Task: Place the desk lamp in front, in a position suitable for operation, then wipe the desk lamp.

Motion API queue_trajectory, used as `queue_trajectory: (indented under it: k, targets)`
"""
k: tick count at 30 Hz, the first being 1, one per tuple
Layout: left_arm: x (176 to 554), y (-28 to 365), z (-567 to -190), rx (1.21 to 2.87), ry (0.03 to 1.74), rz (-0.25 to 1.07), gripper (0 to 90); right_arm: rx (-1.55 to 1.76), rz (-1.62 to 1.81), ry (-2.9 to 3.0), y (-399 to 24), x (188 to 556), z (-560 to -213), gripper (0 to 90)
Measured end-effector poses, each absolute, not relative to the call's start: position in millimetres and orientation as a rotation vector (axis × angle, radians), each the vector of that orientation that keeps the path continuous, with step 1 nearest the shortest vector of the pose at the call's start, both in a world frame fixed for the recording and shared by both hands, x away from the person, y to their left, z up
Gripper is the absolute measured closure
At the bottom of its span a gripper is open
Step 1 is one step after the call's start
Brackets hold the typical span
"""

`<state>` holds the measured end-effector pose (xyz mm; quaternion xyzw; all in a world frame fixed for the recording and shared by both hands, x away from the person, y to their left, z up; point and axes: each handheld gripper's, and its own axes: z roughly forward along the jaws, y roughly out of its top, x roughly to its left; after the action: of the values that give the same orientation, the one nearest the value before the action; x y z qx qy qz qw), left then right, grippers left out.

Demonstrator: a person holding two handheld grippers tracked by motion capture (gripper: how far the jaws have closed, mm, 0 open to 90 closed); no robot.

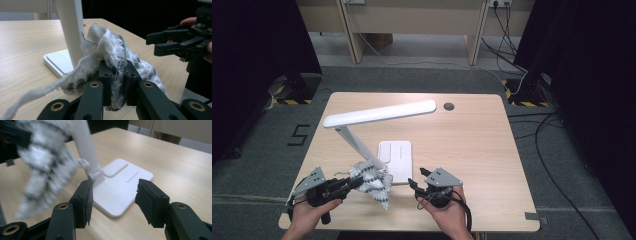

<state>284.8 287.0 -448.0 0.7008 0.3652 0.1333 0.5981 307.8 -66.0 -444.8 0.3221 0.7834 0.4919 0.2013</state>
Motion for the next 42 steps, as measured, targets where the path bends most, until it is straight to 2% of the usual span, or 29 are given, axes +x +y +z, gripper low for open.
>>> queue_trajectory:
  k: [12,17,28,40,42]
  targets:
    - [265,322,-428,1.558,0.901,0.433,79.7,0.997,1.209,2.259,-61,344,-477,50.5]
    - [266,333,-411,1.529,0.909,0.482,79.7,0.977,1.213,2.305,-41,361,-483,48.2]
    - [264,347,-376,1.506,0.863,0.561,79.7,0.946,1.201,2.334,-3,374,-489,49.2]
    - [264,359,-354,1.483,0.865,0.610,79.6,0.944,1.173,2.379,8,383,-507,45.9]
    - [263,359,-350,1.482,0.865,0.618,79.7,0.966,1.147,2.396,8,382,-508,47.6]
